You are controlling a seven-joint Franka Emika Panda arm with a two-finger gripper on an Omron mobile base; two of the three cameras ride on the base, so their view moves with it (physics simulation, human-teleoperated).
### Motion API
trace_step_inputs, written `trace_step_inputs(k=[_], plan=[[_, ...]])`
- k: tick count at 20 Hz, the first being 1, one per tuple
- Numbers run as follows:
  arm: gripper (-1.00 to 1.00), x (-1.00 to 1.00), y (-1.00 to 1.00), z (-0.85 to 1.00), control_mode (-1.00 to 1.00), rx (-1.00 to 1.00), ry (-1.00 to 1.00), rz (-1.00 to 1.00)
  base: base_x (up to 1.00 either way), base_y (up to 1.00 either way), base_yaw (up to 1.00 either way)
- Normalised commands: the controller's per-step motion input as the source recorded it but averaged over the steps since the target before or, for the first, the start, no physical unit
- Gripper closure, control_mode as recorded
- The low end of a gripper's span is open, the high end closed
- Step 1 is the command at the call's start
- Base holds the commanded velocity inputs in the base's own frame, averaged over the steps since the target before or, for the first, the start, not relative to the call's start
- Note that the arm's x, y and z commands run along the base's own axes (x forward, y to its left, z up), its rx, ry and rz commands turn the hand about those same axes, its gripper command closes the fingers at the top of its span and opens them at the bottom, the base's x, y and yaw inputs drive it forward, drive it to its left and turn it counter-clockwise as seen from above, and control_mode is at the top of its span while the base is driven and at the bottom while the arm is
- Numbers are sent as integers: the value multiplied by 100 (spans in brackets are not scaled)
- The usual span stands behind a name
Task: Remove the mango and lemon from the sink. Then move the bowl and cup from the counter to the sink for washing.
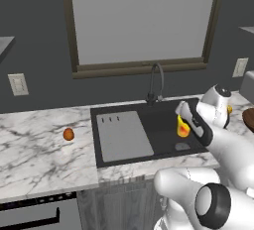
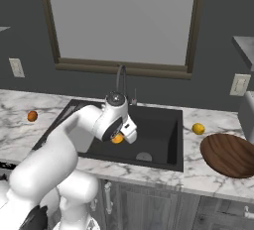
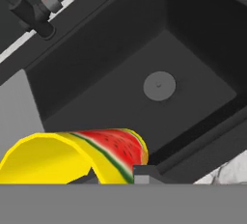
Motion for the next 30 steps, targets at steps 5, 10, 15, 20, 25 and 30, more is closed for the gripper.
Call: trace_step_inputs(k=[5, 10, 15, 20, 25, 30], plan=[[100, 6, -20, -14, -100, 0, 0, 12, 0, 0, 0], [100, 6, -22, -13, -100, 0, 0, 11, 0, 0, 0], [100, 13, -16, -15, -100, 0, 0, 8, 0, 0, 0], [100, 13, -12, -12, -100, 0, 0, 6, 0, 0, 0], [100, 15, -2, -16, -100, 0, 0, 2, 0, 0, 0], [100, 17, 0, -16, -100, 0, 0, 0, 0, 0, 0]])
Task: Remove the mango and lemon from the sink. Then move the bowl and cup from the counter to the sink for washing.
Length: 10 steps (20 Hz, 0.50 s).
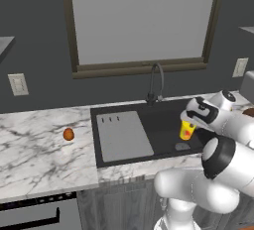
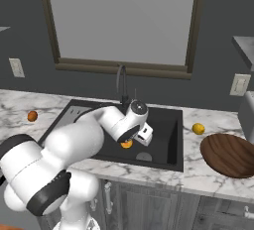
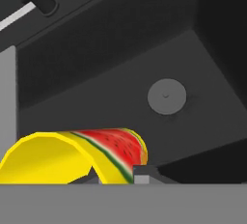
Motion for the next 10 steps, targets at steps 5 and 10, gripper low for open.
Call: trace_step_inputs(k=[5, 10], plan=[[100, 18, 0, -17, -100, 0, 0, 0, 0, 0, 0], [100, 16, 2, -17, -100, 0, 0, 0, 0, 0, 0]])
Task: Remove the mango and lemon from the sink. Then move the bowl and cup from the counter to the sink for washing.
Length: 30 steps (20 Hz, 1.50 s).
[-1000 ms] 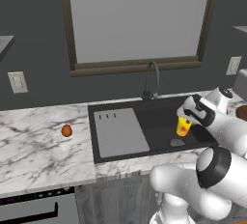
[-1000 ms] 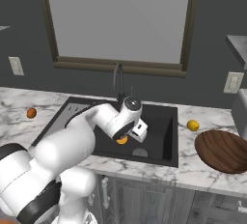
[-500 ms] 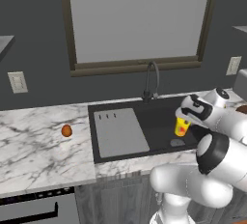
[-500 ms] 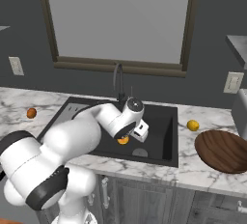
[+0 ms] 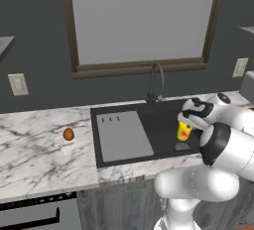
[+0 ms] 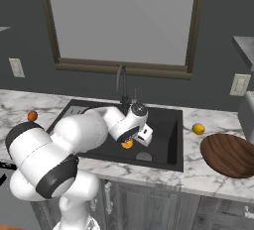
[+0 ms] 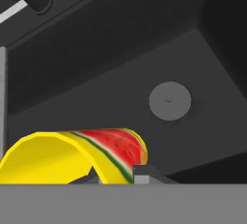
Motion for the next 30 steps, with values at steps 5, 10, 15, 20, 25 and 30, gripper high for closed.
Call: trace_step_inputs(k=[5, 10, 15, 20, 25, 30], plan=[[100, 12, 8, -15, -100, 0, -1, 0, 0, 0, 0], [100, 13, 8, -15, -100, 0, 0, 0, 0, 0, 0], [100, 12, 9, -17, -100, 0, 0, 0, 0, 0, 0], [100, 12, 8, -18, -100, 0, 0, 0, 0, 0, 0], [100, 18, 8, -17, -100, 0, 0, 0, 0, 0, 0], [100, 18, 8, -16, -100, 0, 0, 0, 0, 0, 0]])
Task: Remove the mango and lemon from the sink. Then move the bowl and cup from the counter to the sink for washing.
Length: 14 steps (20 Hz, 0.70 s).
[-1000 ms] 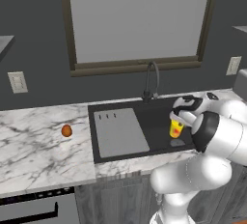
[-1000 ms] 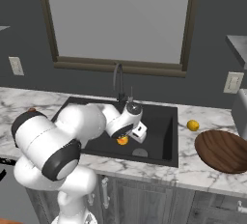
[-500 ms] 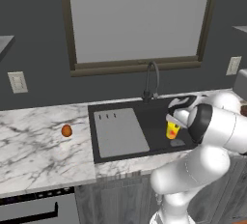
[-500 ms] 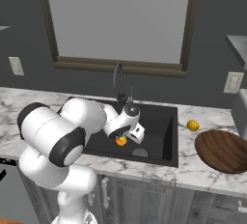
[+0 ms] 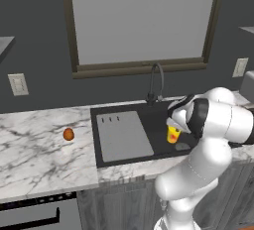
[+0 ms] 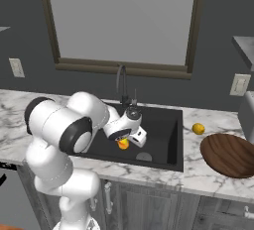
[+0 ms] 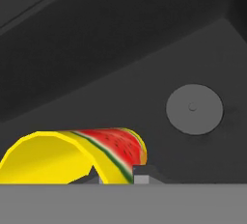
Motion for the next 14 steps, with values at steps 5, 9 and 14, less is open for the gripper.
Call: trace_step_inputs(k=[5, 9, 14], plan=[[100, 17, 6, -14, -100, 0, 0, 0, 0, 0, 0], [100, 16, 6, -15, -100, 0, 0, 0, 0, 0, 0], [100, 18, 5, -13, -100, 0, -1, 0, 0, 0, 0]])
